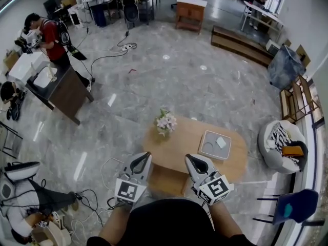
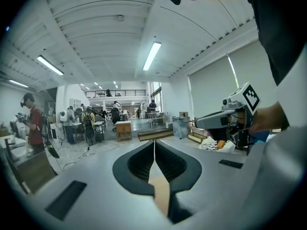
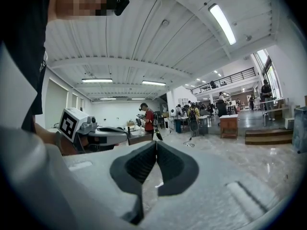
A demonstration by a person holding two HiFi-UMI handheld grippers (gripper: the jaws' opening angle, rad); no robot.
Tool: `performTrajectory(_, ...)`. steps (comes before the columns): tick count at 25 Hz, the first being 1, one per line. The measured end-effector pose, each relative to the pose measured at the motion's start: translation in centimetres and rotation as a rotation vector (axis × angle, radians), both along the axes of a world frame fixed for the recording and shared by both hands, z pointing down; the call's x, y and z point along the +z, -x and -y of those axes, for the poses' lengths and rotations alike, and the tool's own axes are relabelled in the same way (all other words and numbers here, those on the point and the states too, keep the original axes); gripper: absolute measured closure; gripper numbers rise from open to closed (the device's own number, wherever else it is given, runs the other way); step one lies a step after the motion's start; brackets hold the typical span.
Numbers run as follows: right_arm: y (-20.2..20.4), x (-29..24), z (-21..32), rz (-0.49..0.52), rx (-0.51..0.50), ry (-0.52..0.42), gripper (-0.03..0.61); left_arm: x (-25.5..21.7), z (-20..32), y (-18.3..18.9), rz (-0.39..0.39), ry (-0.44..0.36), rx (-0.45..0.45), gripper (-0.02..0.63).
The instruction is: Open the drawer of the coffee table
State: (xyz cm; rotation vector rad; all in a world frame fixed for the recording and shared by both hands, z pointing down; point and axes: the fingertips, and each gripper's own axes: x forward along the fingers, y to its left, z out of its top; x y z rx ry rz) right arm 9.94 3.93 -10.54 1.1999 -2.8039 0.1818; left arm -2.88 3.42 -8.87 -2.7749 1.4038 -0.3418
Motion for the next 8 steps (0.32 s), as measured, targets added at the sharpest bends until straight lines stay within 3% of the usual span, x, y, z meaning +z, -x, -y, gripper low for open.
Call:
performTrajectory(2,0.2,0.1,-0.4,-0.004,-0.001,-0.001,0.578,0.6,-0.4,0.3,0.017,-0.019,0.010,0.598)
performTrajectory(8,1.5,-0.6,0.2,-0.013,-0.006,-0.002,0.578,-1.2,0.1,1.3,-0.072,0.055,-0.038,0.600)
